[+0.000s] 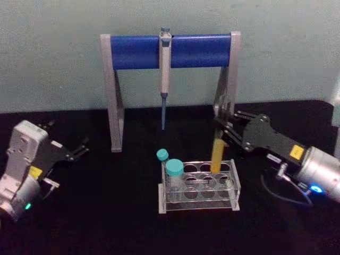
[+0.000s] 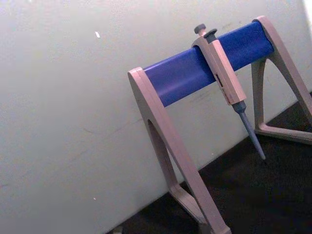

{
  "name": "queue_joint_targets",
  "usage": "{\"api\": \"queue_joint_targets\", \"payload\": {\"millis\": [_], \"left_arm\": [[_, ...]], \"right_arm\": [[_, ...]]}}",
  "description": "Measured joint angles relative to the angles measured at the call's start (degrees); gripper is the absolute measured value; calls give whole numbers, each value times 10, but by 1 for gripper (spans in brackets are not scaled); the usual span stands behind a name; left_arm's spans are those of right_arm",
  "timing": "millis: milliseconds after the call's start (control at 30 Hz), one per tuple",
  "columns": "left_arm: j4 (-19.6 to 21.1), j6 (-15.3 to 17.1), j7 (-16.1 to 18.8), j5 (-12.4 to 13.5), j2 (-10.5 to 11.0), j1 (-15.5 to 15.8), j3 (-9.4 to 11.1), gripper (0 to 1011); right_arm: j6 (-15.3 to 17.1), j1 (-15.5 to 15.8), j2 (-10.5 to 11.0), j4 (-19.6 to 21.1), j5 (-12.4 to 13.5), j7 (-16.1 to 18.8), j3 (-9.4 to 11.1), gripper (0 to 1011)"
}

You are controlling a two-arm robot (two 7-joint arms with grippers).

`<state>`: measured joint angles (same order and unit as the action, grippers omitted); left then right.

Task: Pick up the test tube from the test tube rack, shake it, then place it back into the test tube rack.

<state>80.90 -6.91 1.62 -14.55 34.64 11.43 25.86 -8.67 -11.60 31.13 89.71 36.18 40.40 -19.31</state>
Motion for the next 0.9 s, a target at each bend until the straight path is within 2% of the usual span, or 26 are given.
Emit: {"api": "queue_joint_targets", "payload": {"millis": [67, 167, 300, 367, 400, 500, 633, 767, 900], "left_arm": [[0, 0, 0, 0, 0, 0, 0, 1001], [0, 0, 0, 0, 0, 0, 0, 1001], [0, 0, 0, 0, 0, 0, 0, 1001], [0, 0, 0, 0, 0, 0, 0, 1001], [0, 0, 0, 0, 0, 0, 0, 1001], [0, 0, 0, 0, 0, 0, 0, 1001], [0, 0, 0, 0, 0, 0, 0, 1001], [0, 0, 0, 0, 0, 0, 0, 1001], [0, 0, 0, 0, 0, 0, 0, 1001]], "right_arm": [[7, 13, 19, 19, -2, -13, 6, 232], [13, 23, 34, 34, -10, -30, 11, 232], [29, 32, 47, 46, -28, -66, 19, 232], [41, 31, 48, 48, -48, -93, 20, 232], [46, 27, 45, 47, -62, -108, 20, 232], [49, 18, 37, 40, -83, -124, 17, 232], [44, -6, 11, 18, -123, -148, 7, 232], [31, -31, -16, -8, -142, -152, -3, 232], [21, -48, -37, -30, -141, -135, -8, 232]]}}
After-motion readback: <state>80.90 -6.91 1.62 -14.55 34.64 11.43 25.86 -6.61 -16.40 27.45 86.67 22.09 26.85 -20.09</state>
